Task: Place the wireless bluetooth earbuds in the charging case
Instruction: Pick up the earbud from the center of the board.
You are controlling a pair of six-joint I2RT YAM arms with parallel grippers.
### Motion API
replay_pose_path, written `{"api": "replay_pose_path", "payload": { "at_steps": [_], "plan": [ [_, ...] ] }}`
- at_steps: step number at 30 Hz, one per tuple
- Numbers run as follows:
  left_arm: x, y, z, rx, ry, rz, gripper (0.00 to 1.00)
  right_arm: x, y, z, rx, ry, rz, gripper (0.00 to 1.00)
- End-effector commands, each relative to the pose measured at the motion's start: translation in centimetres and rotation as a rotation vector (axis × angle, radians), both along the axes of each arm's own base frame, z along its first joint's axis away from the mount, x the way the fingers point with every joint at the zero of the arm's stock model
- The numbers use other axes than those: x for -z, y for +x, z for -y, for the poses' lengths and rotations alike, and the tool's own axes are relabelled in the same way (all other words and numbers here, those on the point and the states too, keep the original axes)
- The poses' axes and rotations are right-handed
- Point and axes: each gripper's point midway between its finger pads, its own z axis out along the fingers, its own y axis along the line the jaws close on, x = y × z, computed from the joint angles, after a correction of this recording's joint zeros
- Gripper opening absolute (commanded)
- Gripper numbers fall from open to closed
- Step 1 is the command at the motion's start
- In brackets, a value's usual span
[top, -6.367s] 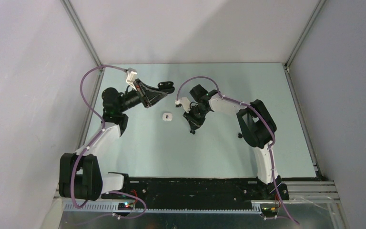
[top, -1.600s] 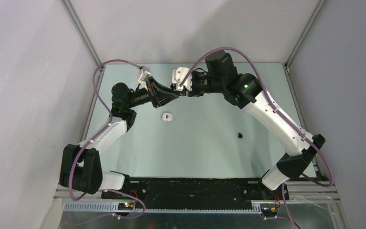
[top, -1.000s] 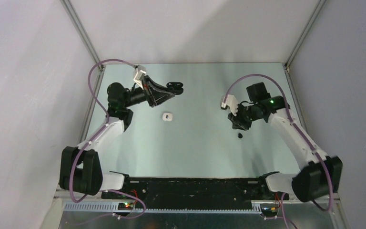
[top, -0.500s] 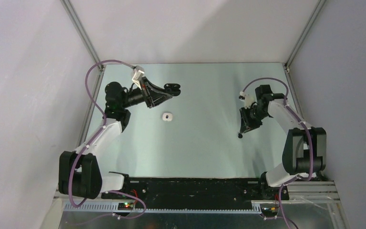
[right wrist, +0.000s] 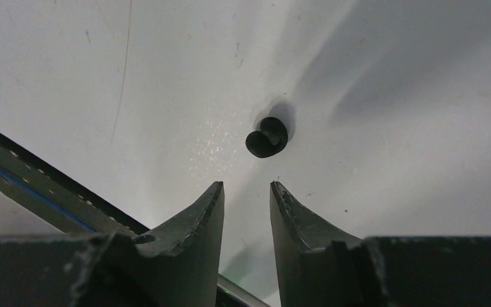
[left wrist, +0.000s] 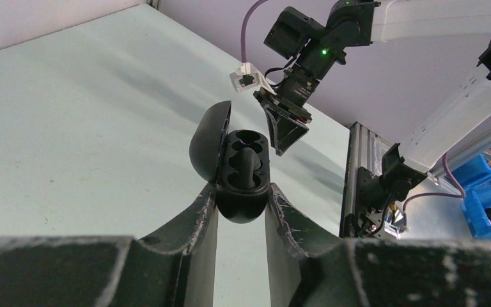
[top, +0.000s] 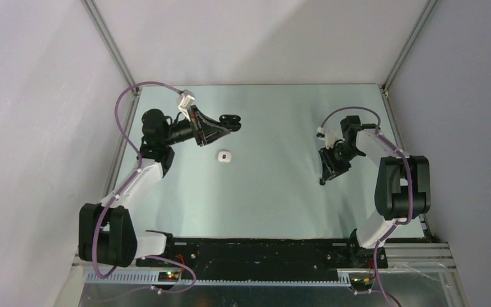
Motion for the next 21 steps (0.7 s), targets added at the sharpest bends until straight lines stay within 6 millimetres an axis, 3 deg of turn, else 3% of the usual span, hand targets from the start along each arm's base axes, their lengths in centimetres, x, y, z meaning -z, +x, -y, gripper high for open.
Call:
{"api": "replay_pose_path", "payload": {
  "at_steps": [1,6,12,21],
  "plan": [
    [-2.5,0.1,-0.4,-0.018,0.002,0.098,0.0,-0.7,0.6,0.0,-0.284,-0.003,0.115,0.4],
    [-2.3,0.1,-0.5,-0.026,0.004,0.096,0.0,-1.7,1.8,-0.8,-0.48,-0.022,0.255,0.5],
    [-2.4,0.0,-0.5,-0.028,0.006,0.096,0.0,-0.8,1.4,-1.8,-0.815,-0.051,0.32,0.59],
    [-2.2,-0.2,-0.7,-0.039,0.009,0.094,0.0,1.3,2.4,-0.9,-1.035,-0.152,0.356,0.6]
  ]
}}
